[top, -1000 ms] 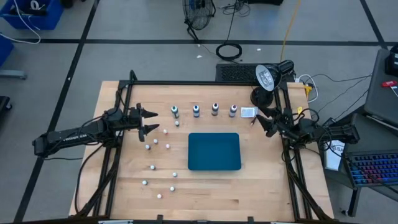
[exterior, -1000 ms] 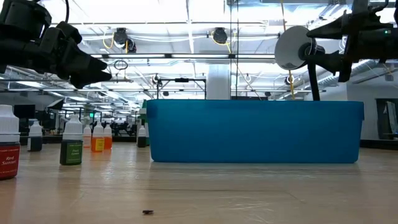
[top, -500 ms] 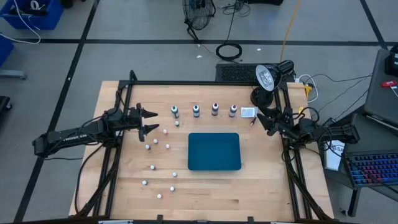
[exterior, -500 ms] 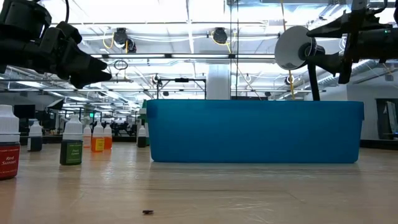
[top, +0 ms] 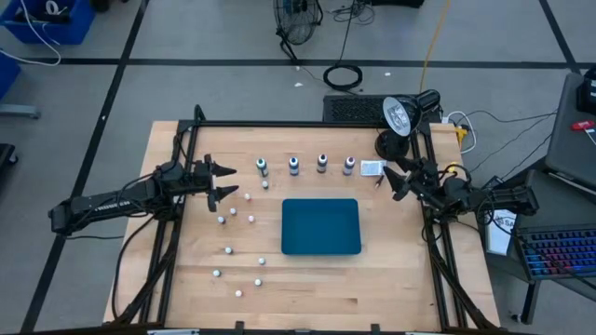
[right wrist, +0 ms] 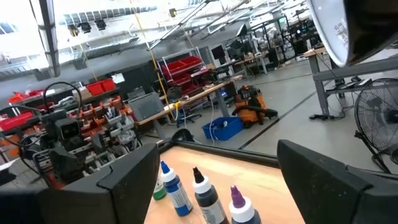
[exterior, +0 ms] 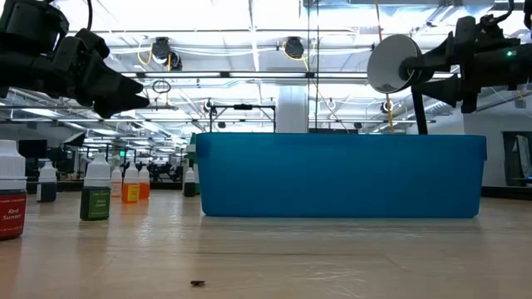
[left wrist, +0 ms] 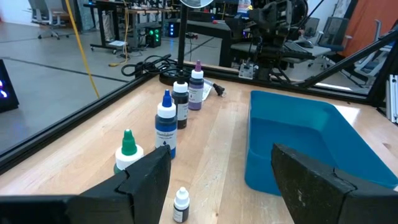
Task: Pick & Place food coloring
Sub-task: Put the large purple food coloring bottle into the blue bin
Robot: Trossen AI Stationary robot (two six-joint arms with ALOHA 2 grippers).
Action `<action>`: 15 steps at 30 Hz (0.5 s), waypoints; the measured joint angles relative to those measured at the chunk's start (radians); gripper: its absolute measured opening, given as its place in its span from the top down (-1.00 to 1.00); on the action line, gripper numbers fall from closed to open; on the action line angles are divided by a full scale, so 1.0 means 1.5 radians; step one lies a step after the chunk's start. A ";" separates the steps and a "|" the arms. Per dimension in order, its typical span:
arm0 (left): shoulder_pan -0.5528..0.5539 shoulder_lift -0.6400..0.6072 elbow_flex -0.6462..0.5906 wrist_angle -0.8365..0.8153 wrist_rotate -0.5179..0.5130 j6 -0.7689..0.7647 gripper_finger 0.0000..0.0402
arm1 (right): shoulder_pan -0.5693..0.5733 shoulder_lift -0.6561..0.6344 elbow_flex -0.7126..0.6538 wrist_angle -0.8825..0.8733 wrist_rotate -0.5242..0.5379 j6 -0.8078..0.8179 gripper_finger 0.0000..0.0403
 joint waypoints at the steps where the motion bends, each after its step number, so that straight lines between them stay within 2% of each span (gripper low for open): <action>1: 0.000 0.000 0.000 0.000 0.000 0.000 -0.36 | -0.001 0.000 0.000 0.006 0.001 -0.010 -0.53; 5: 0.000 0.000 0.000 0.000 0.000 0.000 -0.36 | -0.010 0.034 0.014 0.089 -0.022 -0.028 -0.53; 7: 0.000 0.000 0.000 0.000 0.000 0.000 -0.36 | -0.013 0.082 0.045 0.077 -0.037 -0.027 -0.53; 11: 0.000 0.000 0.000 0.000 0.000 0.000 -0.36 | -0.014 0.234 0.192 -0.015 -0.036 0.011 -0.53; 15: 0.000 0.000 0.000 0.000 0.000 0.000 -0.36 | -0.022 0.441 0.351 -0.160 -0.038 0.025 -0.53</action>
